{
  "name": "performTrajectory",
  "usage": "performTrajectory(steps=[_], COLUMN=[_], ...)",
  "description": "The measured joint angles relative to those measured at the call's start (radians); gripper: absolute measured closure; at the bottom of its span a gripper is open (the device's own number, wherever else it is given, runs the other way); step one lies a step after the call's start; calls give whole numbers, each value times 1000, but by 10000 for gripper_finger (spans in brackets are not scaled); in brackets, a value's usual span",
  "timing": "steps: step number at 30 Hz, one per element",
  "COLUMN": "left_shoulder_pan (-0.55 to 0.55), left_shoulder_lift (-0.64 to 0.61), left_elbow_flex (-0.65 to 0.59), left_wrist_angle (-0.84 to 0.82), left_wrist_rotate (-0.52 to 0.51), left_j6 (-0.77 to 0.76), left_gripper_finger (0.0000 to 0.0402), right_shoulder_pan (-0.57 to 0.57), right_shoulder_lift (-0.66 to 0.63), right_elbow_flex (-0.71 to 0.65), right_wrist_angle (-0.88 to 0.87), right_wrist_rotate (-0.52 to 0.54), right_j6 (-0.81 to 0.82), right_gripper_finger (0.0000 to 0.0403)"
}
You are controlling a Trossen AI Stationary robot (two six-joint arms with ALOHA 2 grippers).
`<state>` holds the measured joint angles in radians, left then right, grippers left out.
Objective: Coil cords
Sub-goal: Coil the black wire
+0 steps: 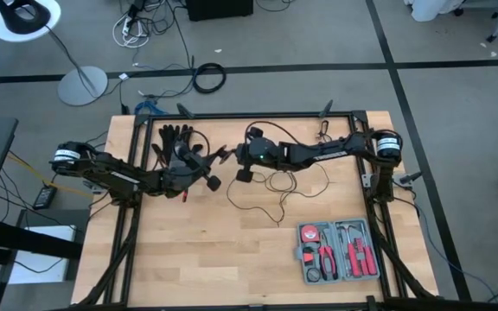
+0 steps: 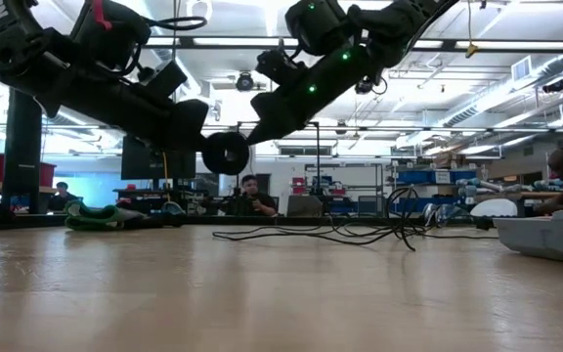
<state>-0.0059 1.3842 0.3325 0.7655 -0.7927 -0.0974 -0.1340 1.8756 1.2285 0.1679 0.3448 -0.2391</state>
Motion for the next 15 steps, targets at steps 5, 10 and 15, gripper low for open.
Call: performTrajectory(steps=[5,10,15], left_shoulder_pan=[-1,0,0], left_shoulder_lift=[0,-24,-89], left_elbow_flex=[0,-4,-52], left_wrist_angle=[3,53,192], left_wrist_rotate=[35,50,32], left_j6=[-46,-58,-11], left_gripper_finger=[401,401,401], right_shoulder_pan=[-17,-30,-42], right_shoulder_lift=[0,2,3], right_elbow_flex=[0,-26,-123], right_wrist_angle=[-39,-96,-54], right_wrist_rotate=[29,-5,-166], right_j6=[10,94,166], right_gripper_finger=[402,391,383])
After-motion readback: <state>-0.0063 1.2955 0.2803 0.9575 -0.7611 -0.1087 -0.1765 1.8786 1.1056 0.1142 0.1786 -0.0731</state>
